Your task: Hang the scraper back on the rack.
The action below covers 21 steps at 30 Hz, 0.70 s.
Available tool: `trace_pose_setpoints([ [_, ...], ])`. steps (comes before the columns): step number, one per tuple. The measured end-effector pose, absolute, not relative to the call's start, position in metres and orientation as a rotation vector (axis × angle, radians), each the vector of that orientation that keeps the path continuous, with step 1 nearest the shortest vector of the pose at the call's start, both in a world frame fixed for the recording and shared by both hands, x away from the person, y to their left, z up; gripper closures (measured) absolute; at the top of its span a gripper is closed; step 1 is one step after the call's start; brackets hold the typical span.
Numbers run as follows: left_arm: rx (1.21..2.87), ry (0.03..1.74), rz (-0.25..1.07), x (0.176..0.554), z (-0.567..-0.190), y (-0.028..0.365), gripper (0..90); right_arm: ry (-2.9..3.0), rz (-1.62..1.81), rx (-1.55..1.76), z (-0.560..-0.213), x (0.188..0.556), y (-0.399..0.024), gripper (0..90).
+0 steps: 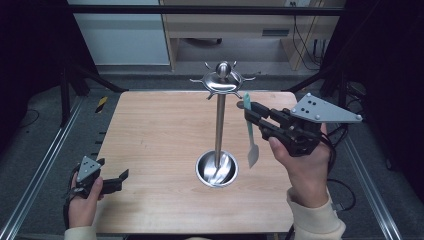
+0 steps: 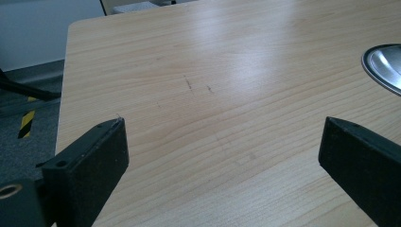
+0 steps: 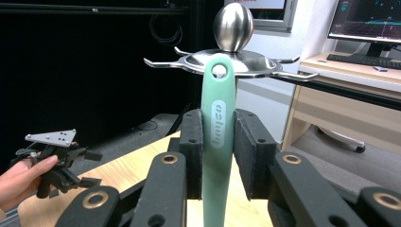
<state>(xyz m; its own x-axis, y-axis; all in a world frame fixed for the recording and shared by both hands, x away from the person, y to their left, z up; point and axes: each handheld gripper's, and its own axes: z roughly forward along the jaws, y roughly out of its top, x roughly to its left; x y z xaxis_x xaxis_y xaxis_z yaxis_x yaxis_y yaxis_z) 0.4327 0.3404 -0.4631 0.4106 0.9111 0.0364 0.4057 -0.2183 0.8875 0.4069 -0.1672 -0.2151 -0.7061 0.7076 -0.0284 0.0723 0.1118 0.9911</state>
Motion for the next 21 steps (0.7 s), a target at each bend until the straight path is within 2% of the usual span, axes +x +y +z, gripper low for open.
trace_pose_setpoints([
  [21, 1.797, 1.128, 0.74, 0.4332, -0.4614, 0.3399, 2.2, 1.912, 1.595, 0.753, -0.2163, 0.4073, -0.162, 74.0],
])
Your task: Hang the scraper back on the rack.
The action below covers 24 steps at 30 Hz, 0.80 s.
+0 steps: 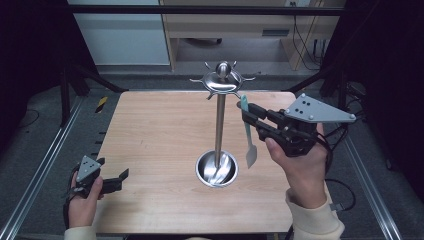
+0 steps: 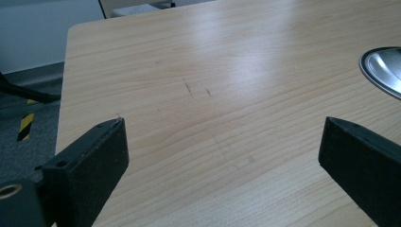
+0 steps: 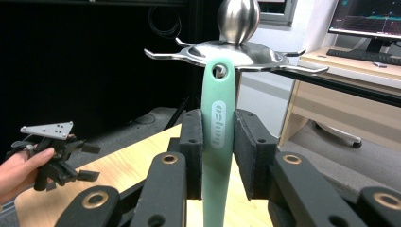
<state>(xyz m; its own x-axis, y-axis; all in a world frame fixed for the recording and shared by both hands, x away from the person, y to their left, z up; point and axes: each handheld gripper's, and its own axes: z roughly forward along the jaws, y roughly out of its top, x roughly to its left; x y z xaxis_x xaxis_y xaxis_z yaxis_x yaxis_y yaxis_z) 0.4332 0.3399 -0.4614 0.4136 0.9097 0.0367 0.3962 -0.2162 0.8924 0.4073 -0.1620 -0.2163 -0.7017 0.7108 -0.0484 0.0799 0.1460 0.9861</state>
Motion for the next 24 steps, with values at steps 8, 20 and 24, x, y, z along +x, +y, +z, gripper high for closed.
trace_pose_setpoints([
  [8, 1.804, 1.126, 0.741, 0.433, -0.461, 0.34, 2.2, 1.92, 1.591, 0.768, -0.219, 0.41, -0.16, 74.0],
  [20, 1.808, 1.126, 0.735, 0.433, -0.462, 0.338, 2.2, 1.912, 1.604, 0.78, -0.224, 0.42, -0.154, 73.9],
  [24, 1.811, 1.127, 0.733, 0.433, -0.463, 0.338, 2.2, 1.91, 1.608, 0.782, -0.224, 0.421, -0.153, 73.9],
])
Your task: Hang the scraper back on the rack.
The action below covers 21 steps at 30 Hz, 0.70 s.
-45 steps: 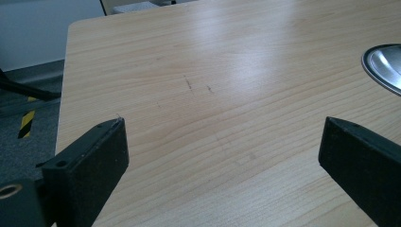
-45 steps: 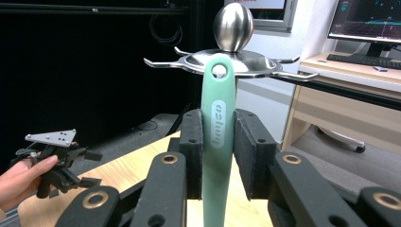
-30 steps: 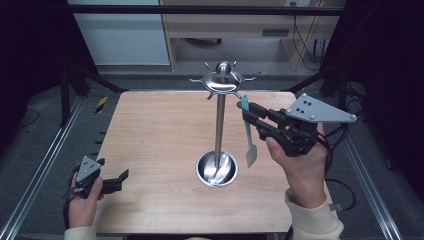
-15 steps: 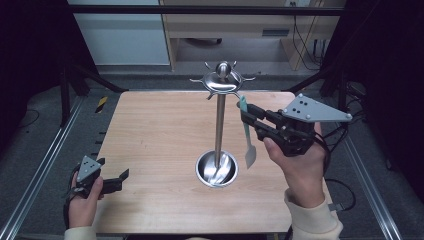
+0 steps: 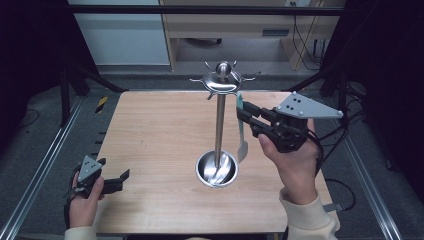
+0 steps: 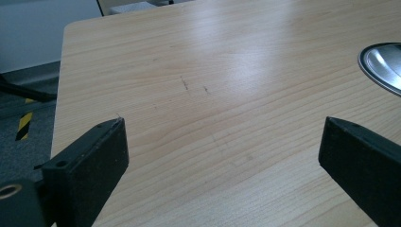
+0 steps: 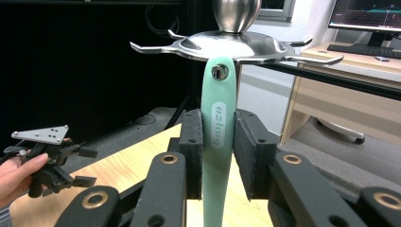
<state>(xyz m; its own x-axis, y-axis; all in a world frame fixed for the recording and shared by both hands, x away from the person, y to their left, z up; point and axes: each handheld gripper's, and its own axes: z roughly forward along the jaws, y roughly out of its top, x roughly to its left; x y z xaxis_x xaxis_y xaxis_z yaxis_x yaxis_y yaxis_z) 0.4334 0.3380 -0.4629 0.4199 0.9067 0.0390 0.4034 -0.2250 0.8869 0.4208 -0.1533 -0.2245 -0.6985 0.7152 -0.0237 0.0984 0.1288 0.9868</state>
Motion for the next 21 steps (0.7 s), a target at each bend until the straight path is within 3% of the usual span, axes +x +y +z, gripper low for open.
trace_pose_setpoints([
  [21, 1.817, 1.121, 0.73, 0.4334, -0.4629, 0.3361, 2.2, 1.895, 1.639, 0.788, -0.2284, 0.4231, -0.1518, 73.6],
])
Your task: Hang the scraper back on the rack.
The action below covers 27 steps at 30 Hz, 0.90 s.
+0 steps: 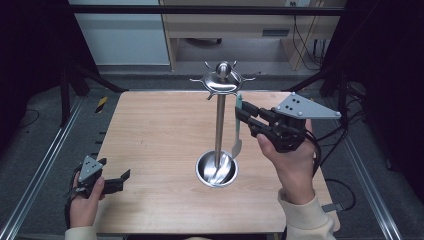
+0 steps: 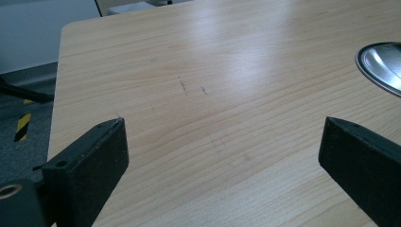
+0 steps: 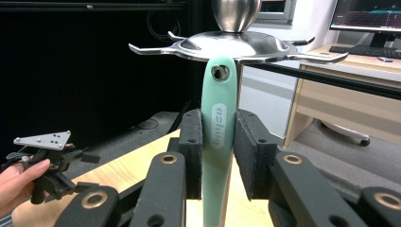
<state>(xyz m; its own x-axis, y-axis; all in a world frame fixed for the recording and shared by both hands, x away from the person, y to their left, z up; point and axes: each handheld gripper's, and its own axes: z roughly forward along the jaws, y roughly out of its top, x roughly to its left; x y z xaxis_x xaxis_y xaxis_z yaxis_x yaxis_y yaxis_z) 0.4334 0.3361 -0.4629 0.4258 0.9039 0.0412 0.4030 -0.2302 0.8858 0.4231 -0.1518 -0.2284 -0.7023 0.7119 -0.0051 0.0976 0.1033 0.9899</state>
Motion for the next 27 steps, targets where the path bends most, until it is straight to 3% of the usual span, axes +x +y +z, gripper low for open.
trace_pose_setpoints([
  [7, 1.826, 1.118, 0.726, 0.434, -0.464, 0.335, 2.2, 1.897, 1.643, 0.79, -0.228, 0.423, -0.152, 72.8],
  [17, 1.816, 1.122, 0.724, 0.434, -0.464, 0.335, 1.6, 1.918, 1.609, 0.801, -0.229, 0.421, -0.152, 60.4],
  [20, 1.81, 1.123, 0.723, 0.434, -0.463, 0.336, 1.5, 1.941, 1.537, 0.805, -0.228, 0.421, -0.156, 50.1],
  [24, 1.819, 1.116, 0.724, 0.434, -0.463, 0.335, 1.5, 1.924, 1.491, 0.828, -0.228, 0.422, -0.165, 43.1],
  [27, 1.825, 1.114, 0.721, 0.434, -0.464, 0.333, 1.5, 1.873, 1.446, 0.918, -0.231, 0.428, -0.183, 31.8],
])
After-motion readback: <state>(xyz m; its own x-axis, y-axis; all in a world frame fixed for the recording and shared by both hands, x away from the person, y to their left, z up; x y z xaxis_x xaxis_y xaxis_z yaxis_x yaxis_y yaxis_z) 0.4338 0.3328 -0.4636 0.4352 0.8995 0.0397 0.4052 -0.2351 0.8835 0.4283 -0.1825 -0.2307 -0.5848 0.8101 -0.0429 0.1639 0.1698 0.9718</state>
